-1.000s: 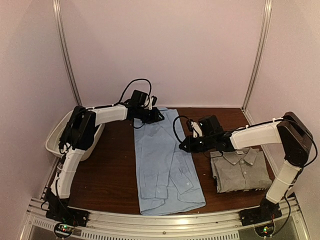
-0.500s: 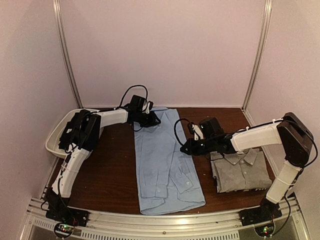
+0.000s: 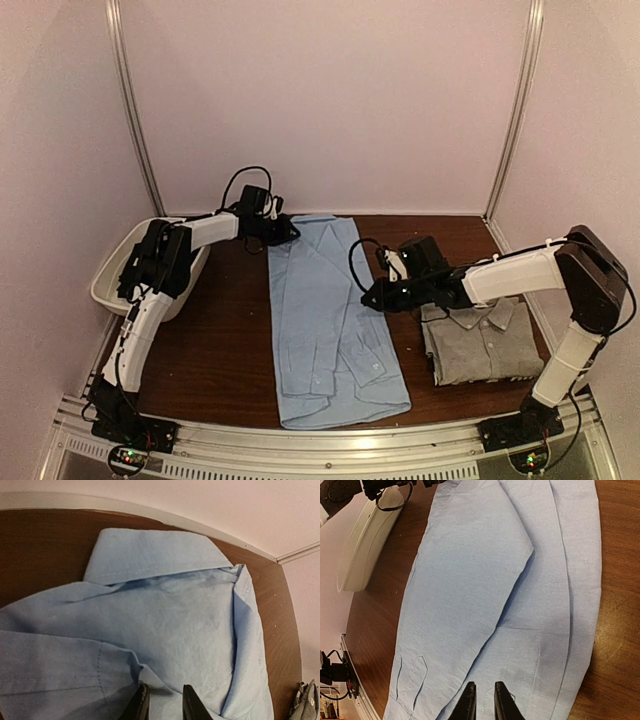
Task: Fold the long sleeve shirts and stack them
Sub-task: Smooth out the rectangle-folded shirt at the center of the board.
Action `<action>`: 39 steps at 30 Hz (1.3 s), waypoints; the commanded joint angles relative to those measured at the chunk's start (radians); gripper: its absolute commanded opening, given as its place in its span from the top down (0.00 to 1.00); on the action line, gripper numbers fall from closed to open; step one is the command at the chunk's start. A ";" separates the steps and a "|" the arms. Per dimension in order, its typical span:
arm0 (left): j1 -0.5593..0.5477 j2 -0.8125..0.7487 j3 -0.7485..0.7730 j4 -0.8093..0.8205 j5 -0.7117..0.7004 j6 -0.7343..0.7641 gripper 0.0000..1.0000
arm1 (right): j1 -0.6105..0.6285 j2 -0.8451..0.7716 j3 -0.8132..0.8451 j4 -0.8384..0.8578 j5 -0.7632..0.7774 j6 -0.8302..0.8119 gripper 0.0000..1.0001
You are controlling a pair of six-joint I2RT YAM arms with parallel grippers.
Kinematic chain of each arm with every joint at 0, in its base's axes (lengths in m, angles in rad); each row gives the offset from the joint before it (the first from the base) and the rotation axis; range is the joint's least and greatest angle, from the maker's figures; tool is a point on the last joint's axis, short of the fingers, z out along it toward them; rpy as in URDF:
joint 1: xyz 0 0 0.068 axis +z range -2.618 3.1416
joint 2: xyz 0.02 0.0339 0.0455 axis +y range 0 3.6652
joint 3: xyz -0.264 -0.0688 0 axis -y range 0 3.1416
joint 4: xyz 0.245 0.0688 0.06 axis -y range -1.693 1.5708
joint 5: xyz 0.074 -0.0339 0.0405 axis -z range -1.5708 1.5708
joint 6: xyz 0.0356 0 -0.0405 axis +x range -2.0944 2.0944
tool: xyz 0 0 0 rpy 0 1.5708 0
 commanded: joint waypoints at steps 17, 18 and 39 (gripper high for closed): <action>0.063 -0.089 0.061 -0.045 0.072 0.040 0.73 | 0.021 -0.036 -0.017 -0.008 0.004 0.006 0.84; 0.063 -0.104 0.032 -0.046 0.070 0.042 0.74 | 0.021 -0.035 -0.017 -0.008 0.004 0.006 0.84; 0.119 -0.058 -0.123 -0.093 -0.096 0.098 0.81 | 0.059 -0.070 -0.081 -0.036 0.031 0.007 0.84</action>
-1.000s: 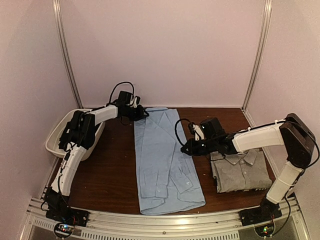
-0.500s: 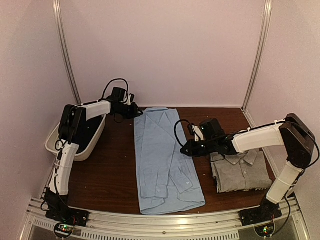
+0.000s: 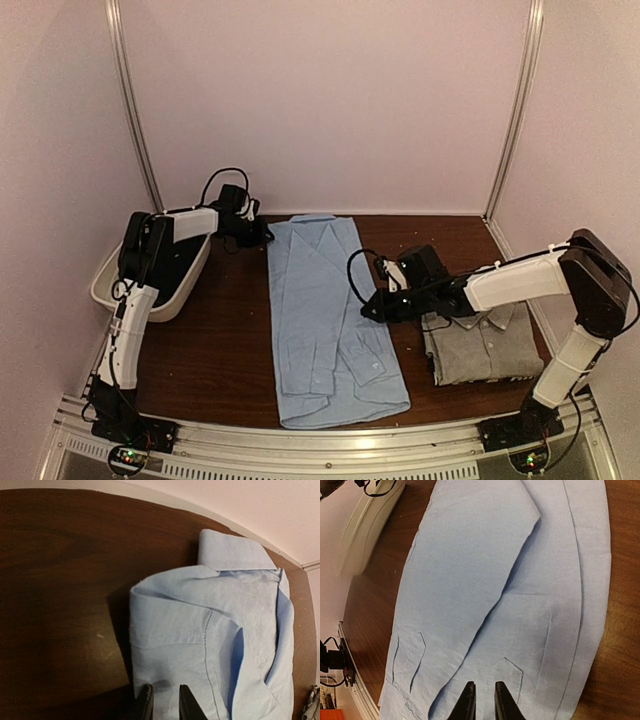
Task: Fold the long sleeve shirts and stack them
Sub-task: Smooth out the rectangle-folded shirt at the center of the board.
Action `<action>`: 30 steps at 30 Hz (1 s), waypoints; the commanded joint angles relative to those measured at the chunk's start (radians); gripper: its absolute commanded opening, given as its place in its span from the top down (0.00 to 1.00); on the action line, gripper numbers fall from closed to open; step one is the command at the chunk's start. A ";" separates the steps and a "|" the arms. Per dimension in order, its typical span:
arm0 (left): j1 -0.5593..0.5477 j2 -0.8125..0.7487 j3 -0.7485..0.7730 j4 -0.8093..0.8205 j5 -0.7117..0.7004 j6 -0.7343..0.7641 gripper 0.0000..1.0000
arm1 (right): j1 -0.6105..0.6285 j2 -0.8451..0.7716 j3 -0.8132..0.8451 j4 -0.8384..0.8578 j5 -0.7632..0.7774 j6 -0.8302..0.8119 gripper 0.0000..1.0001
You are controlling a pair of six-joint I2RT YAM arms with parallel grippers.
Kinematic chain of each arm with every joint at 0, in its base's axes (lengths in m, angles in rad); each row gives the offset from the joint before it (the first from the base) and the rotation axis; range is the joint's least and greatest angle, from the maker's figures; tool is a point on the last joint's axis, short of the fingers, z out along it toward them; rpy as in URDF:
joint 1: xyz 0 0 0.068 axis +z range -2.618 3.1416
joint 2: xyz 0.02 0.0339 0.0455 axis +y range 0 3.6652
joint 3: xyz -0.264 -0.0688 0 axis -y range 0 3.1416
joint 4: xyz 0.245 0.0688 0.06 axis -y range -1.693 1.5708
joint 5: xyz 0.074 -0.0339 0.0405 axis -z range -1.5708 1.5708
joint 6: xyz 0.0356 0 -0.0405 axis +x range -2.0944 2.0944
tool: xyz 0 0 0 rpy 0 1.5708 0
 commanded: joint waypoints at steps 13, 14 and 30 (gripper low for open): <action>0.034 0.139 0.200 -0.066 -0.021 0.050 0.88 | 0.180 -0.128 -0.146 -0.179 0.217 0.024 0.85; 0.035 0.153 0.222 -0.070 -0.020 0.049 0.89 | 0.195 -0.130 -0.147 -0.186 0.225 0.034 0.85; 0.069 0.102 0.341 -0.097 0.118 0.016 0.88 | 0.263 -0.042 -0.071 -0.228 0.282 0.084 0.86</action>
